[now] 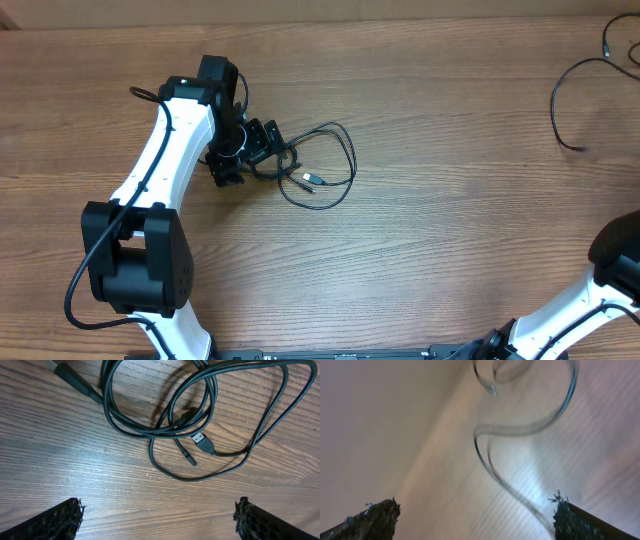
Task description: Untangle cables
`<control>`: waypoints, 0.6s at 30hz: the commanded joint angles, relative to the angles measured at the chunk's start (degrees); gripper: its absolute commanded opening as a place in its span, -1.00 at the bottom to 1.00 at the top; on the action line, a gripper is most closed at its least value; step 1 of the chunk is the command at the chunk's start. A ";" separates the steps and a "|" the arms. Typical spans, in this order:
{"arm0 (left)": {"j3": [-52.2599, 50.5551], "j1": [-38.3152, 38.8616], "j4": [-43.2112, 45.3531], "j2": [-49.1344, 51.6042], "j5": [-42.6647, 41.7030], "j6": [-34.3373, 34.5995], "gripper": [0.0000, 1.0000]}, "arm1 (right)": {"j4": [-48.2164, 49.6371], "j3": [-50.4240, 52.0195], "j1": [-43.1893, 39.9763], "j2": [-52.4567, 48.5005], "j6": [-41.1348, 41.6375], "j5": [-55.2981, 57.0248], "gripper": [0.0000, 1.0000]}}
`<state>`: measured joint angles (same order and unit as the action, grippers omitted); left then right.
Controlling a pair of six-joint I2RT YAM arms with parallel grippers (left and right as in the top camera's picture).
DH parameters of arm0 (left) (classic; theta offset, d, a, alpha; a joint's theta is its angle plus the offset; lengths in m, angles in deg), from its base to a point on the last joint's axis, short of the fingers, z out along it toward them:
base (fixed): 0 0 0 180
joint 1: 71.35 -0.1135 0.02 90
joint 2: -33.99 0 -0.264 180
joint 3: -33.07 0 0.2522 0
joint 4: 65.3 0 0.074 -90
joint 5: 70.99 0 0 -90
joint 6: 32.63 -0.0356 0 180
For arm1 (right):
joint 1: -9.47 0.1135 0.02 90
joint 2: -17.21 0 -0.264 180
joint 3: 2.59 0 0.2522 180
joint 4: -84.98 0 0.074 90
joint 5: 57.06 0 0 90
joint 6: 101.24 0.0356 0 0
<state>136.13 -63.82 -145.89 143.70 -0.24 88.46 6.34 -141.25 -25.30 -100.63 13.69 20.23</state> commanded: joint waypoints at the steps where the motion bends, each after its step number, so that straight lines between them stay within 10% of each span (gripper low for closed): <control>1: 0.85 0.44 0.02 -0.22 0.37 -1.11 0.99 | -5.46 0.57 0.33 -0.68 -2.95 -0.90 1.00; 8: 0.85 0.44 0.02 -0.22 0.37 -1.11 0.99 | -19.67 1.42 0.42 -0.90 -4.39 11.67 1.00; 18: 0.85 0.44 0.02 -0.22 0.37 -1.11 0.99 | -10.69 16.00 0.39 -0.90 -4.39 9.03 1.00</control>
<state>136.13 -63.82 -145.87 143.70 -0.21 88.46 -6.12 -128.51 -24.95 -101.33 9.69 30.20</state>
